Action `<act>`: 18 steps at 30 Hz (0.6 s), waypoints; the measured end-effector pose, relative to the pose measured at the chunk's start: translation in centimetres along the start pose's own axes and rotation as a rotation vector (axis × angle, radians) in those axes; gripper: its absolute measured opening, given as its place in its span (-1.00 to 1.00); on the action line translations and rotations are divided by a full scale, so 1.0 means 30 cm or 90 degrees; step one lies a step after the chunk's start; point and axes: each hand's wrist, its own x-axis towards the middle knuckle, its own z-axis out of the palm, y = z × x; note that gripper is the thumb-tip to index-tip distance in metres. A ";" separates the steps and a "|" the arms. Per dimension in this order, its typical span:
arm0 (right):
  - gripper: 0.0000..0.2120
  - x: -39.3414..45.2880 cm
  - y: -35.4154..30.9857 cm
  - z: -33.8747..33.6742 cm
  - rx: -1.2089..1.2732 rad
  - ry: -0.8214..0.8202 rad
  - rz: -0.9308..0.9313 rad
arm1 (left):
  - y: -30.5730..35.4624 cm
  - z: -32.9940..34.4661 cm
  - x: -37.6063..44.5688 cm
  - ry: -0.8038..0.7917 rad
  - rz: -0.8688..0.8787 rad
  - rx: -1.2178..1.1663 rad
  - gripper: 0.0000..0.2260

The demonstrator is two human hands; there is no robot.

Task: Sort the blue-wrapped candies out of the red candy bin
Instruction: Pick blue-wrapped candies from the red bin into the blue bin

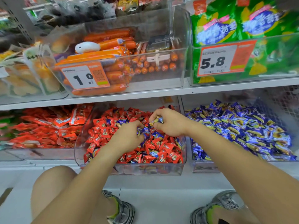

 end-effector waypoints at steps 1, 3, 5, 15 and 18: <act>-0.88 -0.001 -0.002 0.000 0.002 -0.005 0.006 | -0.003 0.009 0.002 0.007 0.021 0.066 -0.65; -0.87 0.001 -0.007 0.004 0.006 -0.007 0.016 | -0.010 0.022 0.004 0.028 0.052 0.141 -0.63; -0.87 0.007 -0.009 0.006 0.006 0.005 0.022 | -0.017 0.025 0.004 0.063 0.060 0.165 -0.68; -0.75 -0.087 -0.054 0.020 0.253 0.055 0.041 | 0.064 -0.041 -0.079 0.067 0.107 -0.448 -0.91; -0.80 -0.172 -0.012 -0.002 0.263 0.196 -0.004 | 0.166 -0.032 -0.105 0.047 0.190 -0.482 -0.83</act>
